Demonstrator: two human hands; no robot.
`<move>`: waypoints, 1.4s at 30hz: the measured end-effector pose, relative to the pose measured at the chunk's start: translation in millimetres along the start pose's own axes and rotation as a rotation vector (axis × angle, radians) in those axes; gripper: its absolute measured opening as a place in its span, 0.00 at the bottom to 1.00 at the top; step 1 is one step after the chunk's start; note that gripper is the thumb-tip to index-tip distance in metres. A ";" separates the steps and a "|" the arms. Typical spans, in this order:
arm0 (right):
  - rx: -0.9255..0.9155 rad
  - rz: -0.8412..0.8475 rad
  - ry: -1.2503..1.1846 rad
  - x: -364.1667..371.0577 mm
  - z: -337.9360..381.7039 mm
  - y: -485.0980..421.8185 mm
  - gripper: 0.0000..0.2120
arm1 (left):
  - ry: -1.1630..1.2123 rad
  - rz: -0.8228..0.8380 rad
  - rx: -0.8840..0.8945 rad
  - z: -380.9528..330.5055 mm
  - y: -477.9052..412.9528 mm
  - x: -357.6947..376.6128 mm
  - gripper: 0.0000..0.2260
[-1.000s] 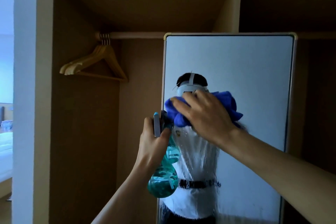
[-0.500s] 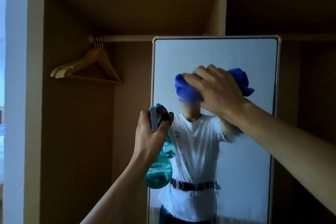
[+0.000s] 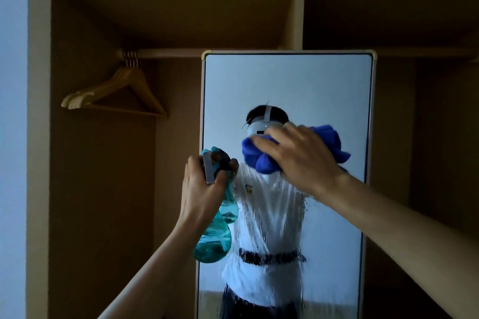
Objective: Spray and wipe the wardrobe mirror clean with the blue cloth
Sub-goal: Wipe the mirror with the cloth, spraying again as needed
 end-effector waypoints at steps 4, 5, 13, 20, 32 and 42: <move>0.096 -0.011 0.032 -15.8 -38.2 -22.7 0.22 | -0.018 -0.013 0.026 -0.3 3.9 4.0 0.15; 0.117 -0.014 0.049 -19.3 -47.3 -27.4 0.22 | -0.021 -0.022 0.037 0.5 4.5 5.1 0.13; 0.094 -0.013 0.022 -14.3 -54.1 -11.1 0.22 | -0.048 -0.051 0.063 3.5 13.2 11.8 0.19; 0.012 -0.019 -0.054 -3.6 -20.5 59.3 0.28 | -0.053 -0.076 0.060 7.5 21.1 15.6 0.22; 0.041 -0.011 -0.033 -15.5 -53.3 42.3 0.25 | -0.093 -0.030 0.069 8.5 25.3 14.4 0.18; 0.119 -0.028 -0.051 -29.9 -97.4 18.5 0.21 | -0.094 -0.052 0.061 11.4 24.8 16.6 0.21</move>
Point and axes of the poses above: each hand's wrist, its own y-axis away from the middle knuckle, its own x-axis out of the palm, z = x × y, the point moved 1 cm from there along -y, towards the middle knuckle, and after that the axes turned 10 degrees about -z, right-handed, at the moved point
